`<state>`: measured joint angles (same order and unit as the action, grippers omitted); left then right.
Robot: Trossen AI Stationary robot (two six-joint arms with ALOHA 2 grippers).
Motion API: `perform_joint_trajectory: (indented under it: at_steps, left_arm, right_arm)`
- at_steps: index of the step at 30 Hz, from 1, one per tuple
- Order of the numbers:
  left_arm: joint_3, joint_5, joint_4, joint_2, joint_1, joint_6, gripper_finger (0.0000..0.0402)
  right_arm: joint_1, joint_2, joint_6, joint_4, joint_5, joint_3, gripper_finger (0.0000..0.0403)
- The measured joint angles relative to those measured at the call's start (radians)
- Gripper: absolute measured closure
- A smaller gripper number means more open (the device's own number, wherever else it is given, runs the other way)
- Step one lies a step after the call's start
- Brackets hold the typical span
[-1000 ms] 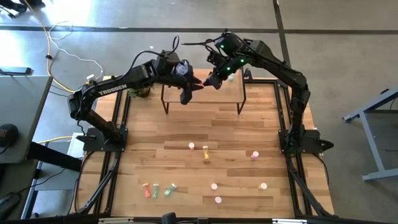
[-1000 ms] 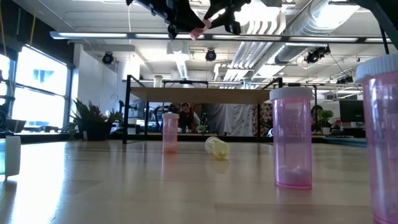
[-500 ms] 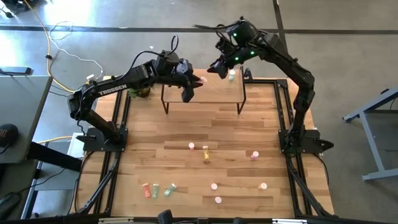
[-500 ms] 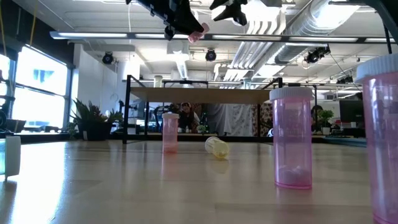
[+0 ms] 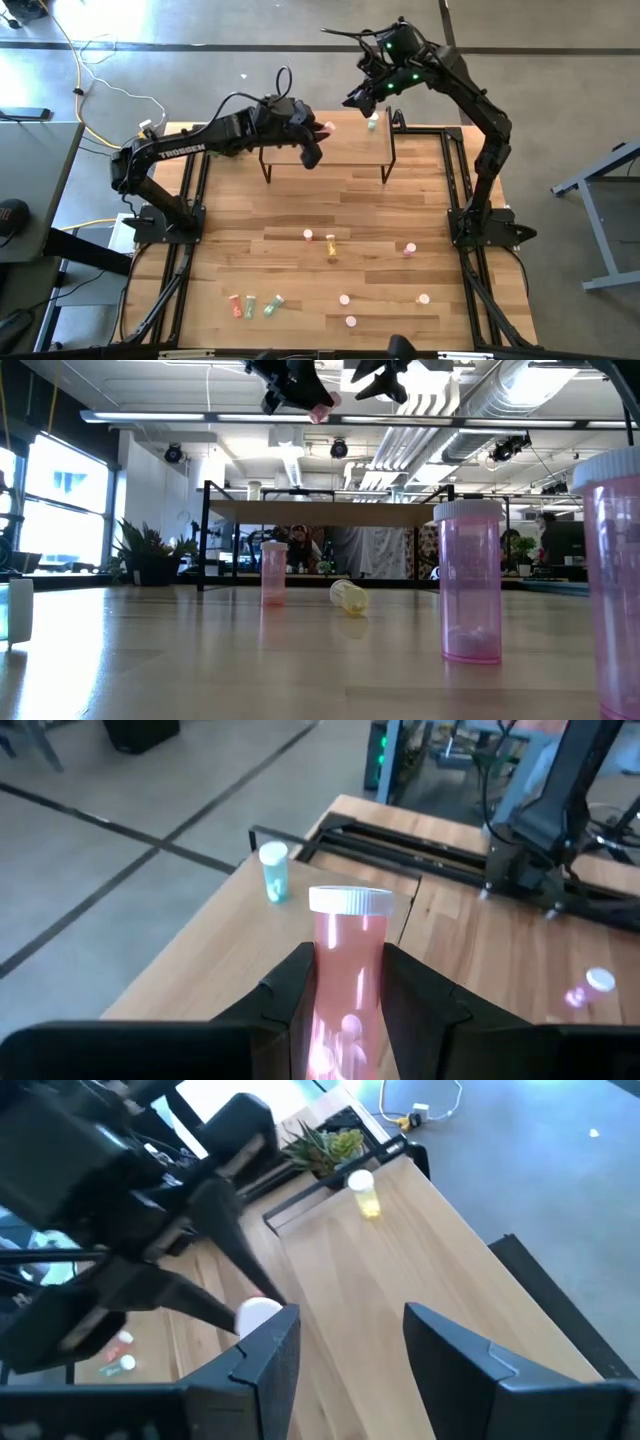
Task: Pick and place medicine bottles onto shelf by color
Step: Put the top red pill bottle on the shelf
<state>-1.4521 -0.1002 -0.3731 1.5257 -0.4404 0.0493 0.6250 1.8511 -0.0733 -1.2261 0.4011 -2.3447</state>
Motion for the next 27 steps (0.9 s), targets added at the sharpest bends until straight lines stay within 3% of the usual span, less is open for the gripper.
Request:
perform_joint_trajectory:
  at_steps: [4,10,21,27]
  left_arm:
    - [0.045,-0.039,0.110,-0.002,0.030,0.024,0.0312]
    - [0.214,-0.041,0.414,-0.006,0.047,0.092,0.0312]
    - [0.378,-0.053,0.860,-0.006,0.013,0.121,0.0312]
    - [0.395,-0.038,0.916,-0.002,-0.025,0.066,0.0312]
  right_arm:
    - [0.004,0.000,0.028,-0.015,0.000,0.000,0.0233]
    - [0.004,0.000,0.068,-0.015,0.002,0.000,0.0233]
    - [0.004,0.000,0.064,0.084,0.002,0.000,0.0225]
    - [0.003,0.000,-0.008,0.175,0.003,0.001,0.0196]
